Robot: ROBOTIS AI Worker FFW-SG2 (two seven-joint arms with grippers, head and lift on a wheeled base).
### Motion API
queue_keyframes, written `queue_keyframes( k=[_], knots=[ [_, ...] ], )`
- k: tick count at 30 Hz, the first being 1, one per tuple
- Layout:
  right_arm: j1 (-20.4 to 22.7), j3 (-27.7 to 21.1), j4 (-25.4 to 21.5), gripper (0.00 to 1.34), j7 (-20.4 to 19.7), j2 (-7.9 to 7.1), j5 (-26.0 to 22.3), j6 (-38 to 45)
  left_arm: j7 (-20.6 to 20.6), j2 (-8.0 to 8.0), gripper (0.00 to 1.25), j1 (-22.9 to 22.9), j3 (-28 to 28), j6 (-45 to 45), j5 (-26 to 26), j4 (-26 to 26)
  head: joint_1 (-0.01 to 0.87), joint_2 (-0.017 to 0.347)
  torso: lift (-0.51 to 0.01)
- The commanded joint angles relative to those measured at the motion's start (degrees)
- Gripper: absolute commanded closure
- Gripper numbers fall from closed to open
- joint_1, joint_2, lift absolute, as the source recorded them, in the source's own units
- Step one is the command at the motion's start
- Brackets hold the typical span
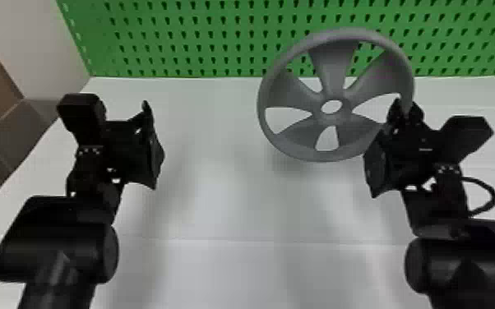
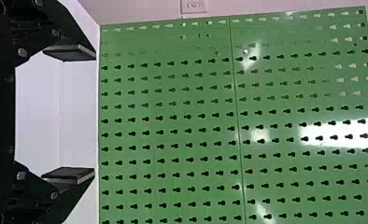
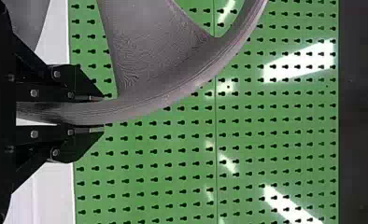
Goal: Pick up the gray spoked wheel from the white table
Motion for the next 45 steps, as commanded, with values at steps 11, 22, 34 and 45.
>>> queue_keyframes(
  k=[11,22,34,45],
  knots=[
    [-0.09,-0.03,0.03,1.12,-0.09,0.08,-0.1,0.0,0.0,0.0,0.38,0.0,0.0,-0.02,0.12,0.0,0.779,0.095,-0.09],
    [-0.17,0.06,0.29,1.12,-0.17,0.08,-0.1,0.27,0.09,0.0,0.38,0.0,-0.09,0.07,0.21,0.0,0.779,0.095,-0.09],
    [-0.26,-0.11,0.38,1.12,-0.17,0.08,-0.19,0.44,0.09,0.0,0.38,-0.09,-0.09,0.07,0.12,0.09,0.779,0.095,-0.09],
    [-0.26,-0.03,0.38,1.12,-0.17,0.08,-0.45,0.79,0.18,0.0,0.38,-0.09,0.0,0.07,0.04,0.09,0.779,0.095,-0.09]
  ],
)
